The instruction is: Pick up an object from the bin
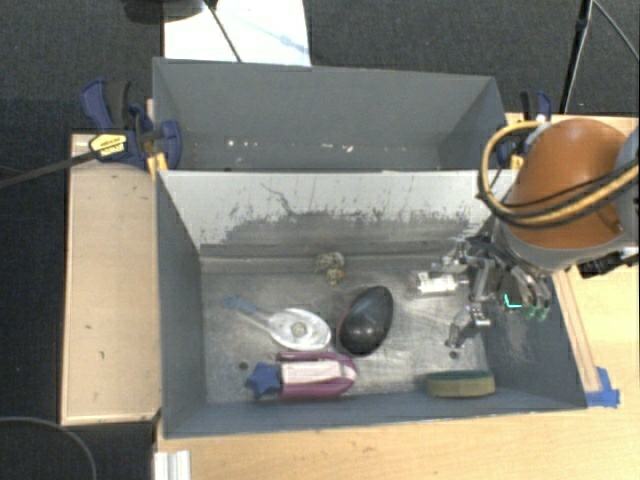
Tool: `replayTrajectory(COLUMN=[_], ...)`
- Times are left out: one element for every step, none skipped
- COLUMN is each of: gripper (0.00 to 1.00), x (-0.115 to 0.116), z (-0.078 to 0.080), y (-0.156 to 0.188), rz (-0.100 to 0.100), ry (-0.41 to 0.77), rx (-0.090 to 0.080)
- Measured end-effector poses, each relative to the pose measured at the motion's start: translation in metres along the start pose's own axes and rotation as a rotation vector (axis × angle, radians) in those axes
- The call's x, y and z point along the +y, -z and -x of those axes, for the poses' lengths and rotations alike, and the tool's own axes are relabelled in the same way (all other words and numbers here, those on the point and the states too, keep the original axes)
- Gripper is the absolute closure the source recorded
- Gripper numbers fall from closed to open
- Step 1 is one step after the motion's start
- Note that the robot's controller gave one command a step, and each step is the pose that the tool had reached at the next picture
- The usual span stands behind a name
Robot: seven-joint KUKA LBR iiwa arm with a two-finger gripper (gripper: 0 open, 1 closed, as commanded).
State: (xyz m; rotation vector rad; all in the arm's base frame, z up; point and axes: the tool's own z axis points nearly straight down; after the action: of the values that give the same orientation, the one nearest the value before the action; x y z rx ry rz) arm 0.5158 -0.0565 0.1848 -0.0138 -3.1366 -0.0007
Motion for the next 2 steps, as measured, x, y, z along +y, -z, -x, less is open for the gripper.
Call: replayTrajectory(gripper=[0.0,0.0], x=[-0.039,-0.055], z=[0.068,0.067], y=[-0.114,-0.08], rz=[-0.002,-0.001], ry=[0.184,-0.057], rx=[-0.015,-0.013])
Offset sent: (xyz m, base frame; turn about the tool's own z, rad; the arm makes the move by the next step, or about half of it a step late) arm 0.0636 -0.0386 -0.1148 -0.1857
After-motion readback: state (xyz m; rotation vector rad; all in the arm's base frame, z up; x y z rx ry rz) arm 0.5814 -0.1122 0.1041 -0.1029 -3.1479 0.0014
